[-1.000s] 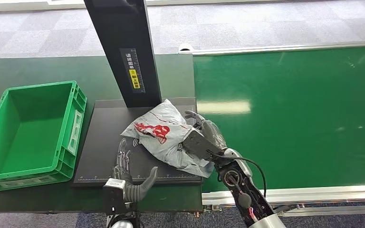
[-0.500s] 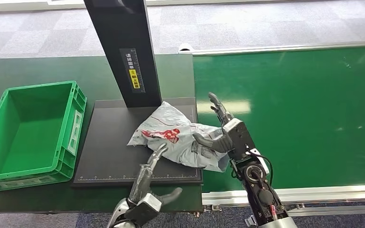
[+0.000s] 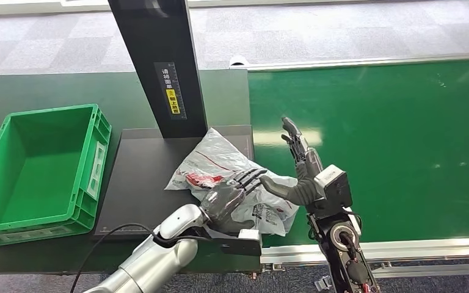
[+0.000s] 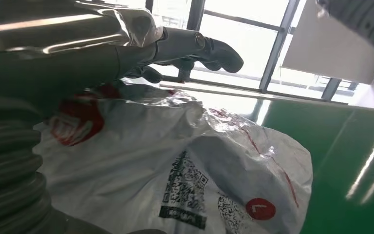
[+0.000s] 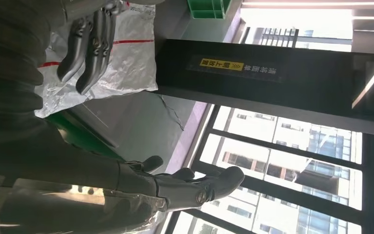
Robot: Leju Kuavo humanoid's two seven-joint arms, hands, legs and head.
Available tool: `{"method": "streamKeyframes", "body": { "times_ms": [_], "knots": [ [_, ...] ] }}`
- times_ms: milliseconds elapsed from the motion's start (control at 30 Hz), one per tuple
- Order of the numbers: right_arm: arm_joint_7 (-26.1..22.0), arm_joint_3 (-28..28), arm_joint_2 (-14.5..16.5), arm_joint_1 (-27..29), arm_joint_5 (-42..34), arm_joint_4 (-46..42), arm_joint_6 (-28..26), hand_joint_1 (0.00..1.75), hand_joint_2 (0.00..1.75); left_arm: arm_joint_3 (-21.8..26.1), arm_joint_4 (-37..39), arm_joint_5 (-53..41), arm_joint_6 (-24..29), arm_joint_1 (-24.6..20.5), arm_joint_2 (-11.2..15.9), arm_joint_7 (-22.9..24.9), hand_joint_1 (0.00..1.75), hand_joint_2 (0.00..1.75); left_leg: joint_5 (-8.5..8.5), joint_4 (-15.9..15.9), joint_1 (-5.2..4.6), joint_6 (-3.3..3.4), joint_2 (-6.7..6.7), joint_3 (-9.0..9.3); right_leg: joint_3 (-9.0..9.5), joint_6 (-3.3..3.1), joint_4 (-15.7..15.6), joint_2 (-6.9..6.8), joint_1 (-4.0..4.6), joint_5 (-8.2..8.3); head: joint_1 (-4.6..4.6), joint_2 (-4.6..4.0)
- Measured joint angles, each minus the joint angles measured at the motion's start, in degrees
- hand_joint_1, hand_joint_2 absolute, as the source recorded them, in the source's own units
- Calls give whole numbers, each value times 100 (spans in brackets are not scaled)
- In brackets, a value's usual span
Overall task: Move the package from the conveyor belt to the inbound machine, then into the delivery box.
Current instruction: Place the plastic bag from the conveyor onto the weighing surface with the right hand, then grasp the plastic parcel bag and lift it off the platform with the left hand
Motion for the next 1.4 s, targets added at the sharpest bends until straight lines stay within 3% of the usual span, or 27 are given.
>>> {"method": "streamKeyframes", "body": {
  "times_ms": [67,200,233,600,767,900,1033,1267,1400],
  "knots": [
    [16,-8,7,0,-15,-56,11,0,175,-125,320,-250,113,-209,-132,191,7,175,-1,0,0,1,0,0,0,0,0,0,-1,0,0,0],
    [27,-34,25,-3,-36,-121,17,0,175,-361,864,-722,212,-471,-342,521,166,175,-1,-1,0,1,1,-1,-1,0,0,0,-1,0,-1,0],
    [28,-44,32,-4,-49,-129,21,0,175,-413,992,-822,193,-521,-380,592,172,175,-1,-1,0,1,1,-1,0,0,0,0,0,0,0,0],
    [18,-89,60,-110,-176,-147,114,0,175,-596,1771,-1083,151,-813,-474,914,175,175,0,-3,1,0,2,9,12,0,1,1,1,0,0,0],
    [9,-87,62,-194,-229,-122,114,0,175,-434,1819,-1013,712,-816,-377,1092,175,175,0,-4,2,0,4,14,15,-1,1,4,1,1,0,0],
    [19,-87,63,-210,-286,-120,84,0,175,-37,1642,-721,1426,-755,-211,980,175,175,2,-3,4,-2,5,15,14,-4,3,5,4,2,-1,0],
    [42,-87,57,-211,-338,-120,-66,0,175,637,713,-231,1855,-524,54,664,175,175,5,-3,6,-4,6,14,11,-4,4,4,9,2,0,0],
    [63,-143,-11,-60,-374,-236,-409,0,175,2054,-2337,1872,1460,121,468,-277,175,175,4,-3,5,-5,10,-6,-8,-3,5,9,9,1,0,0],
    [81,-234,-43,13,-380,-328,-460,0,175,2754,-3533,2640,1510,360,587,-678,175,175,3,-3,5,-4,10,-8,-9,-3,4,9,8,0,1,0]
  ]
}}
